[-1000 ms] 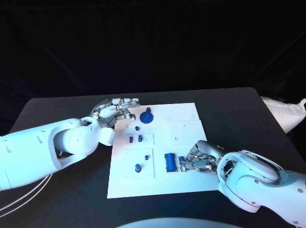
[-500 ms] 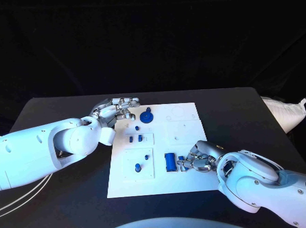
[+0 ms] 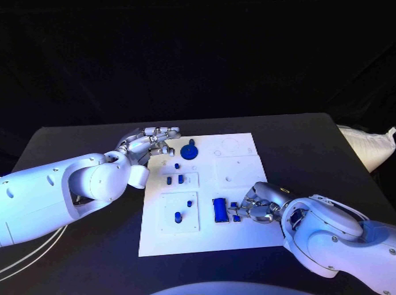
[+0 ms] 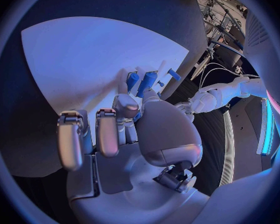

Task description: Assemble the parts on the task board

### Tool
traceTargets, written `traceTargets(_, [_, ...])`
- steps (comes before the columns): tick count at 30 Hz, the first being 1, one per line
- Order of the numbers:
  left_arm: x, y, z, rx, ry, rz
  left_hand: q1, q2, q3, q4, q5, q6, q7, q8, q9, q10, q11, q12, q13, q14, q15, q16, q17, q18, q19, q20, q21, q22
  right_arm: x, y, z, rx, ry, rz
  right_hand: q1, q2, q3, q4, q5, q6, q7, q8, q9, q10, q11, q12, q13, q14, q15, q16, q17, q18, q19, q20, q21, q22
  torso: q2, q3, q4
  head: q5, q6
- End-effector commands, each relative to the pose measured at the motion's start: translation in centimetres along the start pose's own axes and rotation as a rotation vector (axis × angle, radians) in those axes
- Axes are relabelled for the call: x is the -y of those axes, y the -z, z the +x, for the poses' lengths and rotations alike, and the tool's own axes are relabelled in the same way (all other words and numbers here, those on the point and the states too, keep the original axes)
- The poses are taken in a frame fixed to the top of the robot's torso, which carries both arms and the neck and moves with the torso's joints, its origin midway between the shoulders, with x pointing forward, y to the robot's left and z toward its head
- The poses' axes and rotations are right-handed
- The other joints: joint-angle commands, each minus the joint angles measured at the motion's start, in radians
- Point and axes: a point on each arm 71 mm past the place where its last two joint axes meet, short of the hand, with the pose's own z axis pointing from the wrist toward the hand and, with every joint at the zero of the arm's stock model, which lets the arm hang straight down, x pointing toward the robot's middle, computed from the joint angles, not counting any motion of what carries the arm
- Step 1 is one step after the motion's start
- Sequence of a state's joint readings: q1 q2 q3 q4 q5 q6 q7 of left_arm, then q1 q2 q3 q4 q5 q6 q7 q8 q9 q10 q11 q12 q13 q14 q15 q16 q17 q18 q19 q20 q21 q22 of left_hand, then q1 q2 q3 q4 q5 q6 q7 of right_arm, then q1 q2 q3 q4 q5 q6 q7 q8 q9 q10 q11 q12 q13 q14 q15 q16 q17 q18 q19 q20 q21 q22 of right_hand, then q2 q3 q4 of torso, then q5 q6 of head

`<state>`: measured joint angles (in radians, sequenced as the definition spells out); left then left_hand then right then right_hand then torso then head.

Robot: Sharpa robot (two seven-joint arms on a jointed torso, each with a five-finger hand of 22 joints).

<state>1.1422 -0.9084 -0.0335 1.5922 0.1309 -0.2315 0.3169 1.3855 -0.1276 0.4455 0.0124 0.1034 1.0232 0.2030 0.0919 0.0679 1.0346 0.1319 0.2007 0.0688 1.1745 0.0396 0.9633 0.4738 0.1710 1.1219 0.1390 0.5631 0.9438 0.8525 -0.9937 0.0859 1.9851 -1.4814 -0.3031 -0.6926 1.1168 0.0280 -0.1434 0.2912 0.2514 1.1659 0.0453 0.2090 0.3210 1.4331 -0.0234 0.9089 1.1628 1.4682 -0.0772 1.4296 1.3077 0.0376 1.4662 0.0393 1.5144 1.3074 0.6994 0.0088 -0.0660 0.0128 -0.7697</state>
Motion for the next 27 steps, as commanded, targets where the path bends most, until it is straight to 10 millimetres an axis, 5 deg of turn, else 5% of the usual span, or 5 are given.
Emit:
traceTargets(1, [0.1, 0.0, 0.2, -0.021, 0.004, 0.006, -0.005, 0.008, -0.005, 0.001, 0.006, -0.008, -0.002, 0.005, 0.000, -0.005, -0.001, 0.001, -0.001, -0.006, 0.001, 0.006, -0.001, 0.012, 0.006, 0.001, -0.004, -0.001, 0.0, 0.2, -0.1, 0.008, 0.029, -0.019, -0.003, -0.001, -0.009, -0.001, -0.008, 0.002, 0.004, 0.005, 0.002, 0.005, -0.001, 0.002, 0.002, 0.061, -0.008, 0.003, 0.029, -0.017, 0.050, -0.010, 0.005, 0.197, 0.000, 0.0000, 0.0001, 0.001, -0.001])
traceTargets(15, [0.1, 0.0, 0.2, -0.020, 0.003, 0.005, -0.005, 0.008, -0.005, 0.001, 0.006, -0.008, -0.002, 0.005, 0.000, -0.005, -0.001, 0.001, -0.001, -0.006, 0.001, 0.006, -0.001, 0.012, 0.006, 0.001, -0.004, -0.001, 0.7, 0.3, -0.1, -0.023, 0.059, -0.023, 0.162, -0.009, -0.024, -0.044, -0.112, -0.006, 0.007, 0.002, 0.017, 0.000, 0.001, -0.008, 0.007, 0.060, -0.007, 0.000, 0.027, -0.016, 0.048, -0.009, 0.003, 0.195, 0.000, -0.0008, 0.0011, -0.003, -0.001])
traceTargets(27, [0.1, 0.0, 0.2, -0.019, 0.002, 0.006, -0.005, 0.009, -0.006, 0.001, 0.006, -0.008, -0.002, 0.005, 0.000, -0.005, -0.001, 0.002, -0.001, -0.006, 0.001, 0.006, -0.002, 0.012, 0.006, 0.000, -0.004, -0.001, 1.2, -0.8, 0.3, -0.034, 0.066, -0.009, 0.178, -0.001, -0.025, -0.047, -0.123, -0.005, 0.007, 0.002, 0.019, 0.001, 0.001, -0.005, 0.009, 0.061, -0.007, 0.001, 0.029, -0.017, 0.049, -0.008, 0.004, 0.197, 0.001, 0.0002, 0.0011, 0.001, -0.003])
